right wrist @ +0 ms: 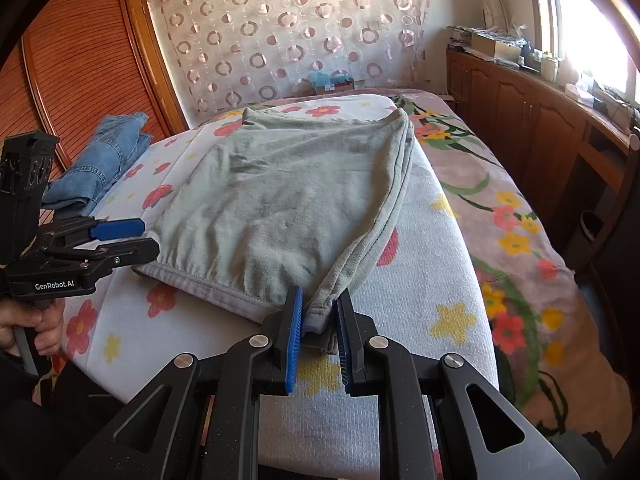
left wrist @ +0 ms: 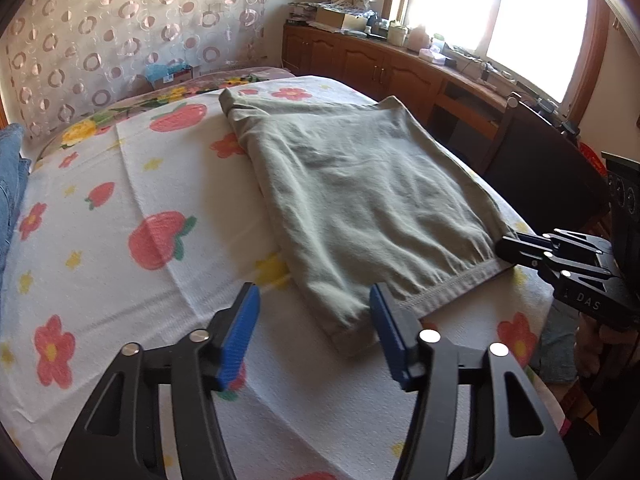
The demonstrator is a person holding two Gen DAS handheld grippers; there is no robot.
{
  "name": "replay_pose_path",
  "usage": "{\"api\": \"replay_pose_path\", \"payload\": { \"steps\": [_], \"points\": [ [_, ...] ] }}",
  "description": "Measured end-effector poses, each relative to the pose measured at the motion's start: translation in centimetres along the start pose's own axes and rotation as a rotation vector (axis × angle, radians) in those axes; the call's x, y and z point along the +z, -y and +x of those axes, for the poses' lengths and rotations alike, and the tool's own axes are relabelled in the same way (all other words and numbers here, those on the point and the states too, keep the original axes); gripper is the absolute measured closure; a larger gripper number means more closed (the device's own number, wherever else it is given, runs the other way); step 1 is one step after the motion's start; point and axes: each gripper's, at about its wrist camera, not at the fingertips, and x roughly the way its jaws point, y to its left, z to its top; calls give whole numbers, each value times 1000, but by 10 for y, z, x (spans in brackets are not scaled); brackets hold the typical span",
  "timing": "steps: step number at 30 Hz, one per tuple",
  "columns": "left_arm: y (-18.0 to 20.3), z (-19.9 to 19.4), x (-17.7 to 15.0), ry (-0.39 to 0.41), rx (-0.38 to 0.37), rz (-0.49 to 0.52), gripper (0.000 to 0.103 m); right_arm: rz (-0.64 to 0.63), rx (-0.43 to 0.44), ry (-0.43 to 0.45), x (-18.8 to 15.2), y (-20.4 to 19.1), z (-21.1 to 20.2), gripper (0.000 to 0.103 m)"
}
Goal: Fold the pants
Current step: 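Close the right gripper on the pants hem while the left gripper closes beside it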
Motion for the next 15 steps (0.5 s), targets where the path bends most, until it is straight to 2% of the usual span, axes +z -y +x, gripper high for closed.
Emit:
{"api": "replay_pose_path", "payload": {
  "steps": [4,6,15],
  "points": [
    [6,2,-2,2,-12,7,58,6,5,1,0,0,0,87],
    [7,1,-2,1,-36,9,67,12,10,0,0,2,0,87],
    [10,2,-4,9,-60,14,76,28,17,4,0,3,0,87]
  ]
}}
